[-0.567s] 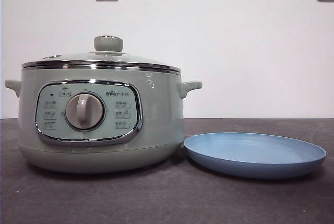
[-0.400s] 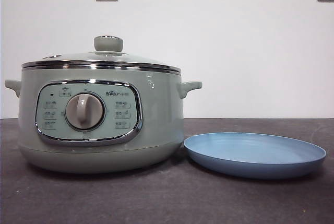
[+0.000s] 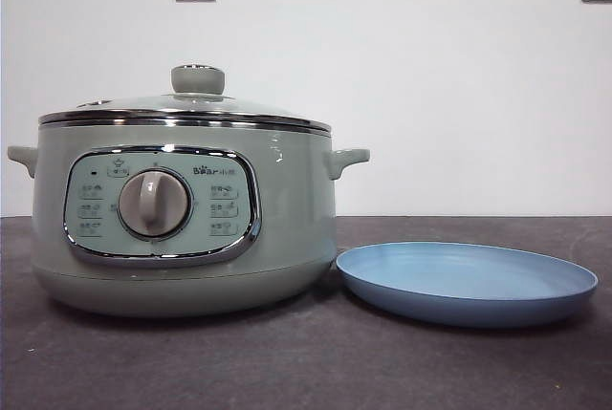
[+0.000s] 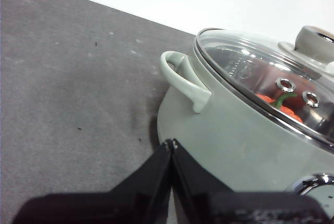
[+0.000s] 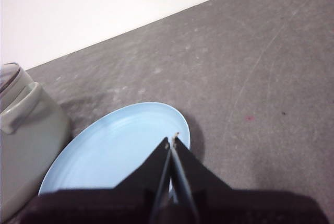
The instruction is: Take the pumpkin out from the steamer,put the pumpkin in the blue plate,close the lid
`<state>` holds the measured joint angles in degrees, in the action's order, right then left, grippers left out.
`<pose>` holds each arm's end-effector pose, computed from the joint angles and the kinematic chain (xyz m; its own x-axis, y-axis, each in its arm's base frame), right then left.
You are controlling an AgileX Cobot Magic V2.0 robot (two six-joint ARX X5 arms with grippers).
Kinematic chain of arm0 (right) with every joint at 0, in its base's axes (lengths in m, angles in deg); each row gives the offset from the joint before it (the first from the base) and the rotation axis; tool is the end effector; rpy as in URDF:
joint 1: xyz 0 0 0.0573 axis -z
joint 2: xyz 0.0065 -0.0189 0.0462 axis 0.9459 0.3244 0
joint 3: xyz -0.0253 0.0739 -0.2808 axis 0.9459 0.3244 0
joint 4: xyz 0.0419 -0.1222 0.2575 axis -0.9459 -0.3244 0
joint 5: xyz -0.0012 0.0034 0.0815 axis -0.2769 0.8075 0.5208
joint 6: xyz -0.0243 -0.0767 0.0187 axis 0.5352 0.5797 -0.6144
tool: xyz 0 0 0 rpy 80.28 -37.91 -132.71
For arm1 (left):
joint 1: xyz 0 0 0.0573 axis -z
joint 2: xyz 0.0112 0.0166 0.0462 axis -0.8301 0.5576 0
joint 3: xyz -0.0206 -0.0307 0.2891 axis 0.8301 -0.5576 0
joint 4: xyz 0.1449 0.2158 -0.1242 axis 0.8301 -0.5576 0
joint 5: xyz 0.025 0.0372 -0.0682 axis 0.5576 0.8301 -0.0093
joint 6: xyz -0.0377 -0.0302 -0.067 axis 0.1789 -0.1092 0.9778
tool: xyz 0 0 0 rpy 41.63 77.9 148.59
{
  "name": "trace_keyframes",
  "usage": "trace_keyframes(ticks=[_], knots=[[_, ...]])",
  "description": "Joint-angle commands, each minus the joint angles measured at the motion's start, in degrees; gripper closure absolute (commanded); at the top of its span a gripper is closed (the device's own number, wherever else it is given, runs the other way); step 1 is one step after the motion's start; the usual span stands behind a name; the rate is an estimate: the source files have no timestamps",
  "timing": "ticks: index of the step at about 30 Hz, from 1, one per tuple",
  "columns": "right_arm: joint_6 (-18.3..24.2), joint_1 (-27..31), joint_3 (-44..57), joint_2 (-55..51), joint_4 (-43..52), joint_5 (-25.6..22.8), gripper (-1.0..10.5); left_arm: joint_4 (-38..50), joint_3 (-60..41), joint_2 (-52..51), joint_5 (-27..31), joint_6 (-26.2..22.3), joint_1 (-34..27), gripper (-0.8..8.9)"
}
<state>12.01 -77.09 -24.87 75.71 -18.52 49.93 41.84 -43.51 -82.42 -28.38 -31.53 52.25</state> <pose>0.1422 0.0222 0.1470 0.9609 0.2057 -0.1854 -0.1317 0.9284 0.3474 0.1419 -0.0098 0.1488 0.9626 -0.2162 -0.1631 0.1430 0.9172 -0.3719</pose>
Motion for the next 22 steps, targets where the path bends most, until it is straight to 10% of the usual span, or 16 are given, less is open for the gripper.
trace_keyframes(ticks=[1, 13, 22], knots=[[-1.0, 0.0, -2.3, 1.1, 0.4, -0.1, 9.6, -0.1, 2.1, 0.4, -0.4, 1.7, -0.2, 8.22], [-1.0, 0.0, -18.4, 18.4, -2.8, 0.0, 9.6, -0.5, 17.1, 16.6, -0.9, 1.1, -0.2, 8.22], [7.8, 0.0, -35.0, 34.5, -9.8, 3.3, 9.6, -2.0, 28.5, 31.8, -13.6, -4.4, -0.2, 8.22]])
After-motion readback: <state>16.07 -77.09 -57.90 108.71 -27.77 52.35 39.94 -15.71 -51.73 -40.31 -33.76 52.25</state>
